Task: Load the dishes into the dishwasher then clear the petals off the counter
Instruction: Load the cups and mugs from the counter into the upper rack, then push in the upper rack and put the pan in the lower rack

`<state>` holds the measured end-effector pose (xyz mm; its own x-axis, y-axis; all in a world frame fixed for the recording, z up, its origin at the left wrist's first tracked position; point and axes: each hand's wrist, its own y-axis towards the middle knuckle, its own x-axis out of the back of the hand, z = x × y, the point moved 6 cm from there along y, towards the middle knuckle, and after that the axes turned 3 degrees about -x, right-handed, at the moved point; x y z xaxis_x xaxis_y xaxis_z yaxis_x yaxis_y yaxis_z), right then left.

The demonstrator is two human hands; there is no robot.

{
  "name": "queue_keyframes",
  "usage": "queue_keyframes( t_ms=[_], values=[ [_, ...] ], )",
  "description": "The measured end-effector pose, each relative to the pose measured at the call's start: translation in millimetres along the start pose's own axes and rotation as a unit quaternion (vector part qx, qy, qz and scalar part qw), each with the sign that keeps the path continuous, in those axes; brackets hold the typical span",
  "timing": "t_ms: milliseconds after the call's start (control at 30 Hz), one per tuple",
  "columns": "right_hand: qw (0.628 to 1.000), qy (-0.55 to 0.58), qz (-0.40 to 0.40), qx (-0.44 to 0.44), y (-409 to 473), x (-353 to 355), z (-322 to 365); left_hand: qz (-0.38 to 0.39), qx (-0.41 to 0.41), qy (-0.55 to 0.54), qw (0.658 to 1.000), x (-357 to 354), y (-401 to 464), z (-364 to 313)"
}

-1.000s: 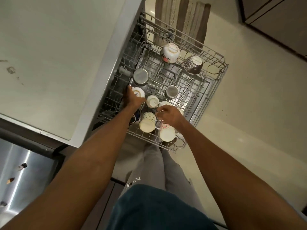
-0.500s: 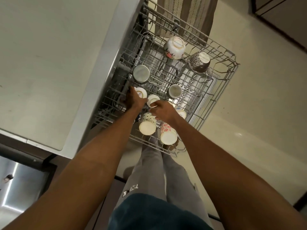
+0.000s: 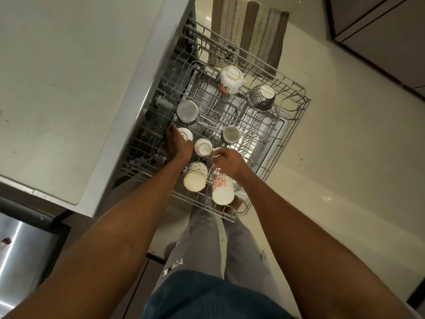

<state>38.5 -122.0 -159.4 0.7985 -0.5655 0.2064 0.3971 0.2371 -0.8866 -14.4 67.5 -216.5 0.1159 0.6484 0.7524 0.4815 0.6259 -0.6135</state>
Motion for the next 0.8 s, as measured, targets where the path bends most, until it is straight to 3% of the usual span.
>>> queue_keyframes(
  t_ms=[167, 400, 533, 700, 800],
  values=[
    [0.996, -0.080, -0.038, 0.013, -16, 23, -25, -0.006, -0.074, -0.019, 0.997, 3, -50, -21],
    [0.964, -0.205, -0.149, 0.076, -34, 86, -73, 0.018, -0.217, 0.057, 0.974, -47, -126, -69],
    [0.905, -0.353, -0.173, 0.165, -29, 126, -93, 0.008, -0.245, 0.040, 0.969, -93, -168, -102],
    [0.784, -0.552, -0.083, 0.271, -15, 158, -120, 0.059, -0.158, -0.017, 0.985, -158, -213, -139],
    [0.749, -0.594, -0.052, 0.289, -4, 175, -131, 0.053, -0.146, 0.005, 0.988, -184, -229, -157]
  ],
)
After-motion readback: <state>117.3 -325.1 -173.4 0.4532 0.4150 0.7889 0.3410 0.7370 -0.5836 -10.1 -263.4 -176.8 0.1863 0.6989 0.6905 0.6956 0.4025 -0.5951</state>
